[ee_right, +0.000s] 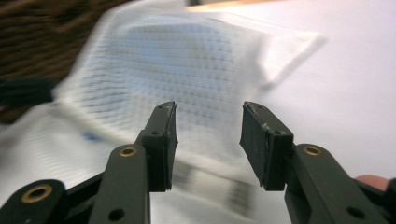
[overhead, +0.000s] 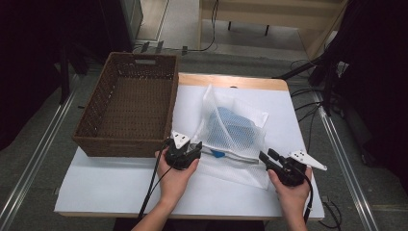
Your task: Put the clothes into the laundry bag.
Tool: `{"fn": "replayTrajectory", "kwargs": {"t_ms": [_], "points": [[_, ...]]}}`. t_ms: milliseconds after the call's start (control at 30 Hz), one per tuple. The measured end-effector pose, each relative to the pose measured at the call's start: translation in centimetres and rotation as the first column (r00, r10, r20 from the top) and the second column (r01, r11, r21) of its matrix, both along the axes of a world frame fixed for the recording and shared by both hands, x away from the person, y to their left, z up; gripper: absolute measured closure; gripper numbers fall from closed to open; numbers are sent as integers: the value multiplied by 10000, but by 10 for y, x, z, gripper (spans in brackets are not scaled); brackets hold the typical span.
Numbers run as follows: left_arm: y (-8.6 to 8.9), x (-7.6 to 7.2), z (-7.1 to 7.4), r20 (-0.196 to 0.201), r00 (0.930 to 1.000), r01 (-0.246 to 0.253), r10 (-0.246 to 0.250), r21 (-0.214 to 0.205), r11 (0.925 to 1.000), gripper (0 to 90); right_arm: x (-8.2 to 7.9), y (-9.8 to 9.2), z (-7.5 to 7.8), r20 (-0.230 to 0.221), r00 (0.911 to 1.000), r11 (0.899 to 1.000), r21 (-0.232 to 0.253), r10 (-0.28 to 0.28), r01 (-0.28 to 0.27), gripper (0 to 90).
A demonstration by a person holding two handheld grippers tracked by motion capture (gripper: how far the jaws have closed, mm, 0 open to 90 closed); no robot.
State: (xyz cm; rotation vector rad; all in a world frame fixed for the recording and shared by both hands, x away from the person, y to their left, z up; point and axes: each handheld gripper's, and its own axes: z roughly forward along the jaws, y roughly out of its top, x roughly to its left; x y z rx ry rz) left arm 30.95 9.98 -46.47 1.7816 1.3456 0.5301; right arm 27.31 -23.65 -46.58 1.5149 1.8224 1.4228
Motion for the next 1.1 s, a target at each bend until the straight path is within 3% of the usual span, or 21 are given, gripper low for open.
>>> {"fn": "replayTrajectory", "kwargs": {"t_ms": [100,167,233,300,400,500,533,633,700,833,900,933,1000,1100], "points": [[0,3,-9,-607,9981,69,-62,119,9999,496,8,-4,-10,-524,9978,9990,-203,-412,402,513],[1,4,-9,-693,9976,48,-41,93,9999,480,14,-2,-17,-1130,9934,9996,-227,-193,169,479],[1,6,-11,-1031,9946,82,-64,167,9998,484,18,2,-21,-1586,9872,9989,-470,-159,85,488],[1,6,-11,-1020,9948,35,-20,139,9999,499,19,6,-22,-1712,9851,9968,-801,-139,1,572],[0,4,-11,-989,9949,195,-177,175,9997,598,20,12,-23,-1964,9805,9930,-1169,-37,-196,706],[0,2,-11,-1190,9903,726,-711,82,9973,782,20,12,-22,-2086,9780,9880,-1518,-44,-279,897],[0,2,-11,-1247,9882,901,-890,34,9959,836,21,11,-22,-2084,9780,9877,-1520,38,-363,900],[2,-2,-11,-1394,9825,1232,-1237,-124,9923,869,23,8,-21,-2052,9787,9850,-1675,56,-407,900],[2,-9,-10,-1557,9758,1488,-1533,-403,9880,874,25,3,-20,-1824,9828,9811,-1933,-273,-87,900],[-2,-28,-12,-1539,9669,1950,-2035,-684,9784,873,32,-15,-20,-1522,9840,9811,-1827,-923,637,900],[-3,-32,-12,-1306,9731,1837,-1896,-558,9814,856,36,-20,-23,-1744,9801,9869,-1454,-947,694,900],[-1,-32,-11,-1274,9758,1703,-1776,-660,9832,820,35,-21,-22,-1668,9822,9890,-1333,-858,638,895],[2,-32,-9,-1078,9822,1449,-1535,-838,9859,715,30,-20,-17,-1285,9886,9916,-1122,-789,645,804],[5,-36,-3,-703,9879,1324,-1380,-783,9881,638,20,-18,-5,-689,9953,9945,-837,-686,628,668]]}}
